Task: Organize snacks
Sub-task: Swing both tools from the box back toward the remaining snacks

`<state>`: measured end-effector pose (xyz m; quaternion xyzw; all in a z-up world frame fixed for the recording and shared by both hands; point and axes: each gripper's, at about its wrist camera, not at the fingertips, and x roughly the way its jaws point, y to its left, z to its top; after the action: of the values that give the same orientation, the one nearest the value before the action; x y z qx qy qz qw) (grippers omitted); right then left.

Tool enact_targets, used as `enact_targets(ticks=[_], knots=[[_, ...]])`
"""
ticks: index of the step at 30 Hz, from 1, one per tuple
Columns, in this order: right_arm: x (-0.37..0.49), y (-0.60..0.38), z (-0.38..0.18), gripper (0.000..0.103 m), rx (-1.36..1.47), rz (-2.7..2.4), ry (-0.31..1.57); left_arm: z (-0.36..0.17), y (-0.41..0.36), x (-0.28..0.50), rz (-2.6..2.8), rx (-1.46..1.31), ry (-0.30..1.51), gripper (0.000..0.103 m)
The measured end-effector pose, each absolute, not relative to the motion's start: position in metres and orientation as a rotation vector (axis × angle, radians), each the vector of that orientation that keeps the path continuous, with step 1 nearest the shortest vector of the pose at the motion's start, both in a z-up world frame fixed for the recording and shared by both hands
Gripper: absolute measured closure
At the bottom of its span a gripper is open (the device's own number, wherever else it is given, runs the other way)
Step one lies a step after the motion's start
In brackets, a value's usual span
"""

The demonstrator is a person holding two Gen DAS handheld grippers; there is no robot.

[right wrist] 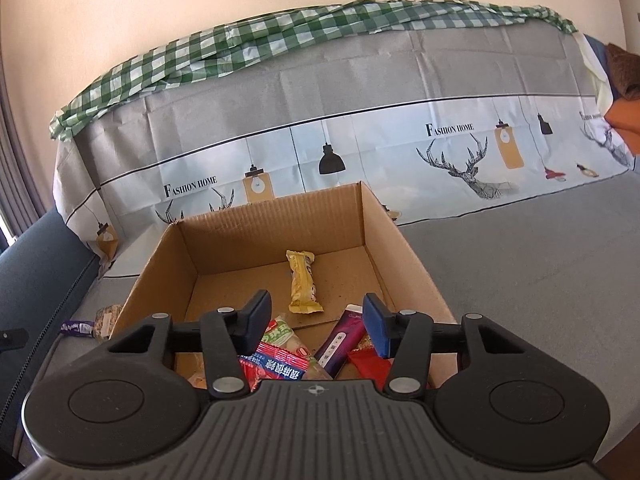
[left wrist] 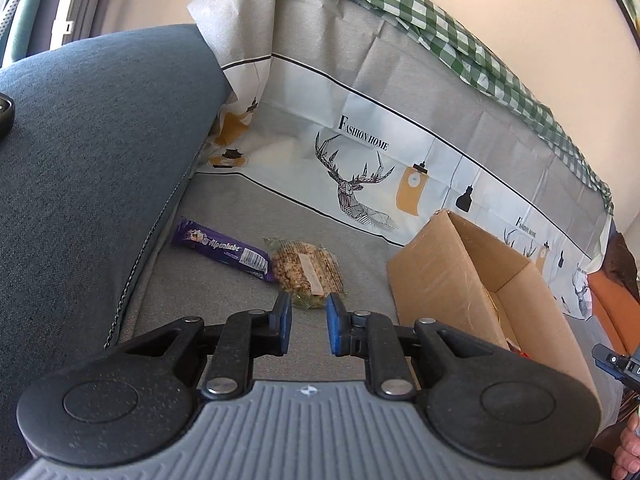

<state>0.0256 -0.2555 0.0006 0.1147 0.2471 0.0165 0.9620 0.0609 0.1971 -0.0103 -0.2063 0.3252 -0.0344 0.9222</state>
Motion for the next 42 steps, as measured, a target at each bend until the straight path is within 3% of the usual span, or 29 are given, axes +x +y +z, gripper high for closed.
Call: enact_targets(ticks=[23, 42], knots=[[0.022, -0.228, 0.046, 0.037, 0.233, 0.105, 0.495, -0.02, 0.204, 0.115, -0.011, -0.561, 0.731, 0.079], [0.082, -0.13, 0.048, 0.029, 0.179, 0.341, 0.524, -0.048, 0.231, 0.138, 0.166, -0.724, 0.836, 0.079]])
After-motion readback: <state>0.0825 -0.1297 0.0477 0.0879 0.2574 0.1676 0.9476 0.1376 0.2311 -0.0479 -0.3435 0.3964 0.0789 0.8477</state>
